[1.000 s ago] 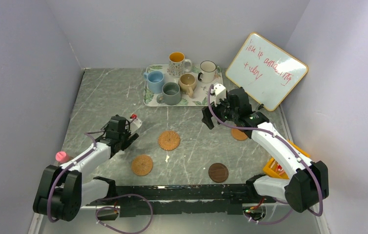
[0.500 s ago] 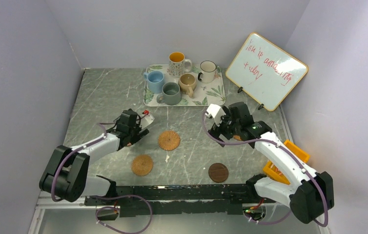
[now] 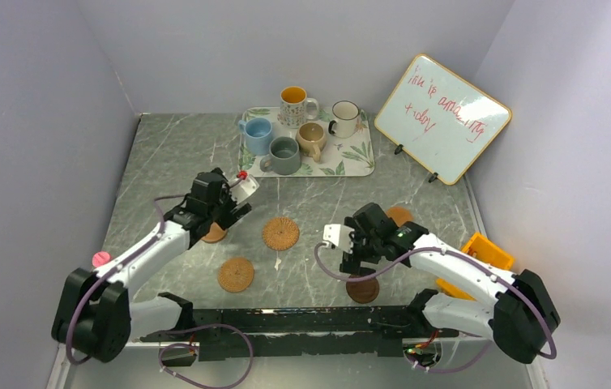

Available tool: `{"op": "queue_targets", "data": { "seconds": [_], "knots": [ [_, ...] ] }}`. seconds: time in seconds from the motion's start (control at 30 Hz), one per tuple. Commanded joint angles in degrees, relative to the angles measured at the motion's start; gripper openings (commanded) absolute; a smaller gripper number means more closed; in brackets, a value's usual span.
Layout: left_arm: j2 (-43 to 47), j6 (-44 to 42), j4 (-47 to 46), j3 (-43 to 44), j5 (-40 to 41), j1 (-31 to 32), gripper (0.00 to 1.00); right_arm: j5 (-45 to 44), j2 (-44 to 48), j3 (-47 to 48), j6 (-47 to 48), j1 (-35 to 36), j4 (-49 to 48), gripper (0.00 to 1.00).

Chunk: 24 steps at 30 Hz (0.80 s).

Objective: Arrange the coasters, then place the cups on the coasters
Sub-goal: Move the coaster to the center of the board.

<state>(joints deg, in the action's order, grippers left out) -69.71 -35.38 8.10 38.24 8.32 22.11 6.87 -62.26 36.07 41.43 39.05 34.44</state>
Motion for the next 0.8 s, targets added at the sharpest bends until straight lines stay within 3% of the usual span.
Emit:
{"op": "queue_targets", "data": {
  "seconds": [0.0, 0.27, 0.57, 0.77],
  "knots": [
    [6.38, 0.27, 2.74, -0.06, -2.25, 0.22, 1.0, -3.47, -1.35, -2.11, 2.23, 4.26, -0.38, 1.0],
    [14.3, -1.51, 4.03, -6.42, -1.77, 0.22, 1.0, -6.32, -3.93, -4.98, 1.82, 11.07, -1.15, 1.0],
    [23.27, -8.3, 10.43, -10.4, -9.37, 0.22, 1.0, -17.56, -5.02, -10.27, 3.47, 12.72, -20.25, 1.0],
    [24.97, -12.57, 17.88, -9.85, -15.82, 0.3, 1.0, -20.95, -6.25, -8.52, 3.1, 12.72, -27.34, 1.0]
  ]
}}
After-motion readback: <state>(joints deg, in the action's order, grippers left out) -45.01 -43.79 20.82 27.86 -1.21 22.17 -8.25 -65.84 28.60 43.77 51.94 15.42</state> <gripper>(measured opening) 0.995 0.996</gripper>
